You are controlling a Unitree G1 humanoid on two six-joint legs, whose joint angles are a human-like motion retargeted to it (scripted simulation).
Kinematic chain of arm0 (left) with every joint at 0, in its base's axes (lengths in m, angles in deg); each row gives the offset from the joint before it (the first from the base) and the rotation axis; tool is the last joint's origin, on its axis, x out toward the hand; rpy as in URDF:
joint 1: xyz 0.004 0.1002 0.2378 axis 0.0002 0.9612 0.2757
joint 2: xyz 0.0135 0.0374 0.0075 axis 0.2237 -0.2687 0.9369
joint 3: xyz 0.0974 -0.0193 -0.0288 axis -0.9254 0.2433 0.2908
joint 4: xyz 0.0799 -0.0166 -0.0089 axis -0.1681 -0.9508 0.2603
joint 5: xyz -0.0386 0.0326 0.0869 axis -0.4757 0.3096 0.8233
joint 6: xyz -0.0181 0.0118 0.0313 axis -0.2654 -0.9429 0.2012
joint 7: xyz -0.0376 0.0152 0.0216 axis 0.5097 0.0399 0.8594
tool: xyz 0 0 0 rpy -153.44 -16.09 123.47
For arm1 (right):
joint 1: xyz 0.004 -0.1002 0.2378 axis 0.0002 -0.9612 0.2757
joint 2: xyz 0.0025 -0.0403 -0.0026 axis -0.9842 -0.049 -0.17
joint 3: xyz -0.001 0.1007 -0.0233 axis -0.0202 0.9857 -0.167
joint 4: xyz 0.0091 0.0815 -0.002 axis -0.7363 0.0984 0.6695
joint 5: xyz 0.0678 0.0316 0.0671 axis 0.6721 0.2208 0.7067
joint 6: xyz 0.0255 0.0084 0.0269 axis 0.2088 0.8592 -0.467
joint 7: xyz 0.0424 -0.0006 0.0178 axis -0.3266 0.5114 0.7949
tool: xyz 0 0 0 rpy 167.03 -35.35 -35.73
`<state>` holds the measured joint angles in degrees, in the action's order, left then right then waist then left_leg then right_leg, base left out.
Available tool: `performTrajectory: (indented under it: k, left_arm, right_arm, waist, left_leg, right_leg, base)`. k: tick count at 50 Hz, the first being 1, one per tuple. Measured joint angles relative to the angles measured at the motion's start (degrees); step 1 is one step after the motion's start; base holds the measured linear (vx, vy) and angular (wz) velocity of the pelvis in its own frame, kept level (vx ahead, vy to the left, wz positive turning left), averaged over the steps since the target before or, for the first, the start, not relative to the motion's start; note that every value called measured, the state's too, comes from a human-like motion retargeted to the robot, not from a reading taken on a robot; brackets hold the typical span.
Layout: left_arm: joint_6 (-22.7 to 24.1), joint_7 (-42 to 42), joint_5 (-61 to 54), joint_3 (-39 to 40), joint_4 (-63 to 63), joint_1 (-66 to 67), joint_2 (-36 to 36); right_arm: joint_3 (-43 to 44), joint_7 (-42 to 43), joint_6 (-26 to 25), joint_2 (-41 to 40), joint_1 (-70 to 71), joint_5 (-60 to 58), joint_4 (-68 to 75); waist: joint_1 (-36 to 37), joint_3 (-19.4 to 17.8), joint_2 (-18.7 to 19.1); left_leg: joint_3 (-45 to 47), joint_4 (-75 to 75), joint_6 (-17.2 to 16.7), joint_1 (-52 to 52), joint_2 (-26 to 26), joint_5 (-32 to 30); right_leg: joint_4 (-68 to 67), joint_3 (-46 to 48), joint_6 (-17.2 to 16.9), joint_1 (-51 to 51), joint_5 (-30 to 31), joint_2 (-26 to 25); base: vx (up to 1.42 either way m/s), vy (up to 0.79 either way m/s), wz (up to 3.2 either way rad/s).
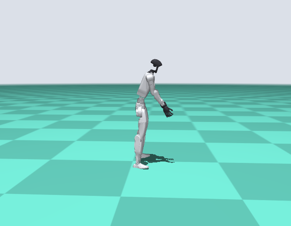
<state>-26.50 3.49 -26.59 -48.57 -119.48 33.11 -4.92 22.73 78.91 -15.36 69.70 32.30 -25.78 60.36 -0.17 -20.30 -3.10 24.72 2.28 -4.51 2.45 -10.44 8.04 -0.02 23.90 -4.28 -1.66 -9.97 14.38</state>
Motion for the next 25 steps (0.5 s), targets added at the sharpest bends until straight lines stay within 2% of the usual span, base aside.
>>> performTrajectory:
  k: [5, 8, 11, 15, 18, 25]
  left_arm:
    - [-0.91, 2.12, -1.50, 1.53, -4.38, 3.84, -0.83]
    - [-2.10, 2.46, -4.99, 1.21, -5.34, -1.73, 0.97]
    - [-2.90, 2.24, -7.01, -0.81, -4.52, -9.21, 2.82]
    - [-2.34, 0.20, -8.78, -5.65, -0.10, -24.33, 7.55]
    - [-1.07, -2.19, -7.84, -8.90, 5.75, -36.43, 11.84]
    - [1.54, -6.69, 0.54, -13.31, 20.70, -56.78, 21.09]
  right_arm:
    - [1.01, -2.49, -0.61, -2.35, -0.95, 2.94, 8.98]
    - [2.13, -3.34, -2.68, -1.94, 5.20, 4.06, 10.29]
    - [2.43, -3.54, -3.61, 0.82, 12.28, 3.58, 9.07]
    - [-0.12, -2.68, -4.05, 6.60, 26.39, 4.21, 2.83]
    - [-2.87, -0.96, -2.60, 12.17, 36.84, 4.13, -5.57]
    - [-6.02, 2.33, -1.02, 21.77, 54.42, -5.46, -24.51]
  waist:
    - [-2.56, 3.57, -0.08]
    - [-3.64, 6.46, -0.55]
    - [-3.79, 11.90, 0.51]
    - [-3.12, 16.23, 1.25]
    - [-2.03, 17.93, 1.51]
    - [-0.17, 21.45, 1.55]
  left_leg:
    - [0.23, -0.28, -0.41, 0.40, 0.39, -0.01]
    - [0.16, 1.13, -0.12, 0.07, 0.38, 0.88]
    - [-0.22, 3.08, -0.25, -0.77, 0.06, 1.94]
    - [-0.72, 5.39, -0.25, -2.23, -0.44, 3.37]
    - [-0.99, 6.35, -0.23, -3.59, -0.68, 4.22]
    - [-0.82, 6.38, -0.71, -5.67, -0.68, 5.44]
  right_leg:
    - [1.58, 0.39, -0.79, 0.15, 0.61, 0.05]
    - [1.58, 0.60, -0.96, 1.18, 0.30, 0.36]
    - [0.81, 0.96, -0.90, 2.82, -0.48, 0.60]
    - [-0.72, 1.39, -0.78, 5.03, -1.81, 0.89]
    - [-1.48, 1.65, -0.72, 6.71, -2.66, 1.01]
    - [-1.12, 1.99, -1.52, 8.96, -3.50, 1.05]
  base:
    - [0.03, 0.00, 0.00]
    - [0.10, 0.00, 0.02]
    - [0.13, 0.01, 0.07]
    - [0.14, 0.01, 0.07]
    - [0.14, 0.01, 0.05]
    - [0.12, 0.01, -0.01]
